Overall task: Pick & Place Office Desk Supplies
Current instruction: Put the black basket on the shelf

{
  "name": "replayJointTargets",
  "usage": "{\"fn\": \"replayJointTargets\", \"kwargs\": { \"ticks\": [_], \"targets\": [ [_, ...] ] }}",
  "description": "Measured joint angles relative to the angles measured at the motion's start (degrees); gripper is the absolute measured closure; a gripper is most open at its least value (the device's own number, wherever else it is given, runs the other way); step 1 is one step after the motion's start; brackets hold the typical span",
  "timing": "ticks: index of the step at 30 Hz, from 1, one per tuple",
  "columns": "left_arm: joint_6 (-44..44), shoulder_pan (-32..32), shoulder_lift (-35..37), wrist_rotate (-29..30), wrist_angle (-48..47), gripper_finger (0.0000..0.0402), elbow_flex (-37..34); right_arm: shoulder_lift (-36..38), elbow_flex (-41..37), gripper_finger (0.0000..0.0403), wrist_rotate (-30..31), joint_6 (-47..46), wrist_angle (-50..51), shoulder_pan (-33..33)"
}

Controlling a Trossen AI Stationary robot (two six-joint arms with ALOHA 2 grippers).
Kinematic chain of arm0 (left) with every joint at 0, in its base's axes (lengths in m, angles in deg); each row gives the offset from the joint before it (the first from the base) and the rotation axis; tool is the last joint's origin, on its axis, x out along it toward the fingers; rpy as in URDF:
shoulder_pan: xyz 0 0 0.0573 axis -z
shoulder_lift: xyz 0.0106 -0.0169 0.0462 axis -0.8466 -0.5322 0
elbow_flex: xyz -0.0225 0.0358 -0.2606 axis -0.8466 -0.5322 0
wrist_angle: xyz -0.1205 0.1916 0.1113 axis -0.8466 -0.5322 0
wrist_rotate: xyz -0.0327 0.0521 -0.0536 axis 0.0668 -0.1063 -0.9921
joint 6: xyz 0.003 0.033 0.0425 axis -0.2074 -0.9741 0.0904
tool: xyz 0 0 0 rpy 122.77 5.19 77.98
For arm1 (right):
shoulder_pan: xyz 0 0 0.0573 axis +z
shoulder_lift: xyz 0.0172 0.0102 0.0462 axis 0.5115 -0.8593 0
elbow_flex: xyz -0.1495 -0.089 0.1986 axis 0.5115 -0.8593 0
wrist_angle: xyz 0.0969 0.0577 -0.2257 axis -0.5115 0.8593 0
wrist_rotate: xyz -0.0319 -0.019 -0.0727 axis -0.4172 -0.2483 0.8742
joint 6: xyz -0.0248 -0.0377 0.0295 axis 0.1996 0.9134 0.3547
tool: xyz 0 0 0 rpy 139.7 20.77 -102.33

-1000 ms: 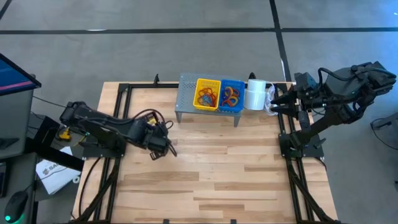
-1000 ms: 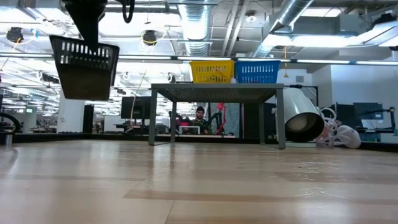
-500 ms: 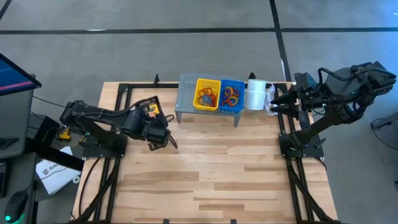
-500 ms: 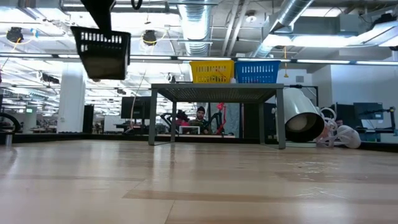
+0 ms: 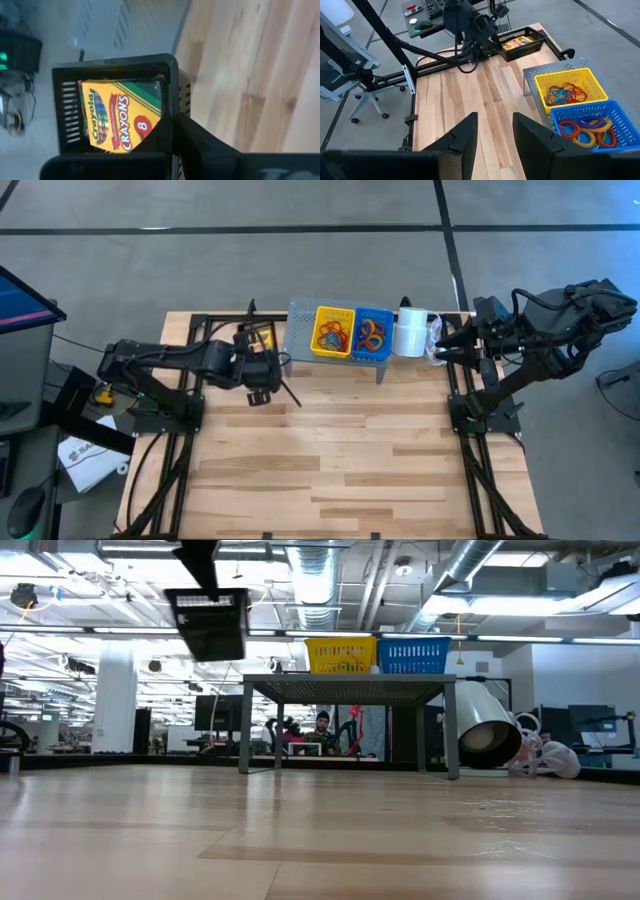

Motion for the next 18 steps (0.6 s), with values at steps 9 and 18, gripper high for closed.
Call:
{"fn": "replayJointTargets", "kwargs": {
  "ticks": [9,18],
  "targets": [
    [-14.31,-5.98,-0.86,0.23,10.61,0.0401,0.06,-0.02,0.00,0.0282,0.00,-1.78,0.00,0.00],
    [-24.31,-9.06,-5.46,-0.87,16.63,0.0400,-0.03,-0.02,0.02,0.0282,0.00,-3.02,-0.02,0.00]
  ]
}}
